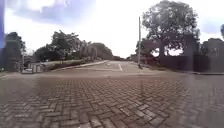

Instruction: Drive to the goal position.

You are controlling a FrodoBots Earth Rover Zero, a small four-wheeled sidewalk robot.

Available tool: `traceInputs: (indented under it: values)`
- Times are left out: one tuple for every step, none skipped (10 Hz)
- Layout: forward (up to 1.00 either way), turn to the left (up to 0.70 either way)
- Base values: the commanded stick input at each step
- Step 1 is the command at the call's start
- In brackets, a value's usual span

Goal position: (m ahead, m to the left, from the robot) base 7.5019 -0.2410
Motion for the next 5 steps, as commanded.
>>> traceInputs:
  values:
    - [0.70, 0.00]
    - [0.70, 0.00]
    - [0.70, 0.00]
    - [0.70, 0.00]
    - [0.70, 0.00]
